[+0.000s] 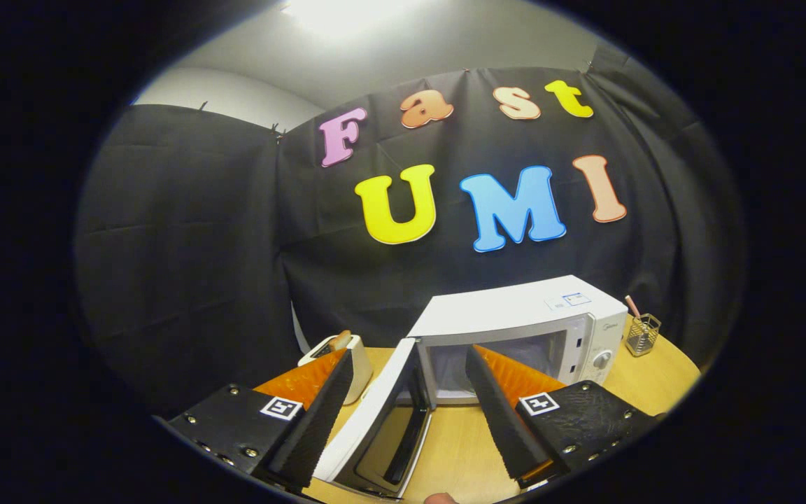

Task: Open the microwave, put the food inside, and close the microwave door.

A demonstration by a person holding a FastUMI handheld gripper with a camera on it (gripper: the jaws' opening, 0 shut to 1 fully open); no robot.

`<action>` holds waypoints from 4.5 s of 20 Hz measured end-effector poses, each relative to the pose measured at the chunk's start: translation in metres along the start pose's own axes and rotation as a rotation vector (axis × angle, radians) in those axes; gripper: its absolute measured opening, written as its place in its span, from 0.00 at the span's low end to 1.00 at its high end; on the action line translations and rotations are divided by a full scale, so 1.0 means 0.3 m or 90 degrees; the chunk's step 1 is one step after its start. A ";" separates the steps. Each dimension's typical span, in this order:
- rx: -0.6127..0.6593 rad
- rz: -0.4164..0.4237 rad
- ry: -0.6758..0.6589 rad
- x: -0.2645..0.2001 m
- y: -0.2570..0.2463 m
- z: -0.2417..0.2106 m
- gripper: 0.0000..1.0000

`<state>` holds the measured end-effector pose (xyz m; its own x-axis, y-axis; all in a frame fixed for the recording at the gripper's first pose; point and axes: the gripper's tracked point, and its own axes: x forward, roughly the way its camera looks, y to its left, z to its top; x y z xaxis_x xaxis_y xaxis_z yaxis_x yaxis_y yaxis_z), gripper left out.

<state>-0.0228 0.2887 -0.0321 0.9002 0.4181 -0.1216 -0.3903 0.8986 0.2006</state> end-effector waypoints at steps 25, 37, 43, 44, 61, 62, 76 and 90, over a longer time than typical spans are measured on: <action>-0.030 0.323 0.175 -0.138 0.639 -0.459 0.97; -0.059 0.268 0.257 -0.096 0.587 -0.738 0.35; -0.102 0.199 0.258 -0.052 0.516 -0.778 0.06; -0.114 0.186 0.261 -0.049 0.497 -0.784 0.05; -0.104 0.108 0.295 -0.090 0.189 -0.741 0.01; -0.103 0.106 0.297 -0.092 0.168 -0.735 0.01; -0.073 0.024 0.287 -0.070 -0.154 -0.631 0.01; -0.081 -0.043 0.269 -0.008 -0.461 -0.533 0.01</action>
<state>-0.0020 0.1847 -0.2149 0.7774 0.3513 -0.5217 -0.3775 0.9241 0.0597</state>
